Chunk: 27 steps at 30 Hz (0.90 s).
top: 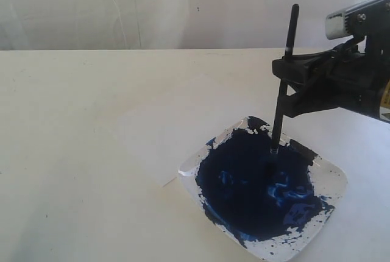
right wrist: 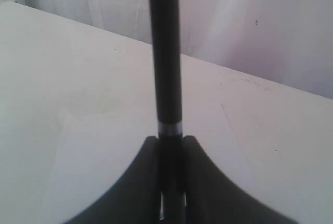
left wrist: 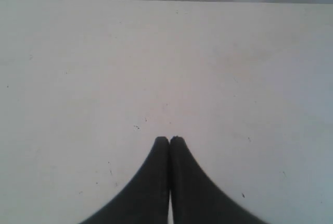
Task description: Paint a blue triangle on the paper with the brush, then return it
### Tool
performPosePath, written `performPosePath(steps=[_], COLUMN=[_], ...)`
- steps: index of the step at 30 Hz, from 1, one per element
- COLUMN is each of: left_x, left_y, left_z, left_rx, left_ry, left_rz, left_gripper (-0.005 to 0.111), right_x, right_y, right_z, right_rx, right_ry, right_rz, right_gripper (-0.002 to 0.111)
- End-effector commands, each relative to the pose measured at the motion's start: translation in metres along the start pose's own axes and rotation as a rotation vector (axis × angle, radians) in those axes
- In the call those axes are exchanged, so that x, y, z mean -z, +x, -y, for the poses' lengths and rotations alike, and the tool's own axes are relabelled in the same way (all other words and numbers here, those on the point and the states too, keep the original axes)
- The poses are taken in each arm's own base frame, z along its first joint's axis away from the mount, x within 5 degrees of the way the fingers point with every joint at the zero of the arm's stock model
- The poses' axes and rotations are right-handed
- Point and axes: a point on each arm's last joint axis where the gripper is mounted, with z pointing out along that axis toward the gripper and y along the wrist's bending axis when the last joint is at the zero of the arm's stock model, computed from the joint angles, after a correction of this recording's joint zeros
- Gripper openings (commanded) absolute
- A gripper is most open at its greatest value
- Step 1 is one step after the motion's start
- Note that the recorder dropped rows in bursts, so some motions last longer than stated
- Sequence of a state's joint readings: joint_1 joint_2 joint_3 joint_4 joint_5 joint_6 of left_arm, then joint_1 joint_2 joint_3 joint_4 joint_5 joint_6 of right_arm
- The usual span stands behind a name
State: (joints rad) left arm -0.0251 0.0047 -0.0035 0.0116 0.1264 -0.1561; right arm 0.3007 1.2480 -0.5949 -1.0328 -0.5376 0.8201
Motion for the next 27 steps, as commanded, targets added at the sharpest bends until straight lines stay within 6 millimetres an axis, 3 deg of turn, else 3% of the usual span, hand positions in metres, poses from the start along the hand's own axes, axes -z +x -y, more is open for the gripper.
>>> performPosePath(steps=[1,8,15,20,24,27], left_x=[0.001,0.012,0.019,0.034,0.025,0.007], left_y=[-0.01,-0.044,-0.055,-0.082,-0.101,-0.129], left_z=[0.001,0.001,0.001,0.005,0.006,0.007], left_rx=[0.002,-0.001,-0.012,-0.122,-0.211,-0.22], left_ry=[0.01,0.012,0.008,-0.002,-0.029,-0.026], left_rz=[0.116,0.515,0.638,0.718,0.479,0.36], left_gripper=[0.0,0.0,0.0,0.0,0.0,0.0], right_x=[0.009,0.022,0.023,0.023,0.023,0.023], right_y=[-0.015,-0.029,-0.03,-0.03,-0.03,-0.03], right_z=[-0.006,-0.01,-0.01,-0.01,-0.01,-0.011], right_rx=[0.024,0.056,0.058,0.057,0.057,0.057], right_ry=[-0.032,-0.015,-0.013,-0.015,-0.015,-0.017], right_rz=[0.086,0.143,0.144,0.145,0.145,0.147], right_gripper=[0.0,0.0,0.0,0.0,0.0,0.0])
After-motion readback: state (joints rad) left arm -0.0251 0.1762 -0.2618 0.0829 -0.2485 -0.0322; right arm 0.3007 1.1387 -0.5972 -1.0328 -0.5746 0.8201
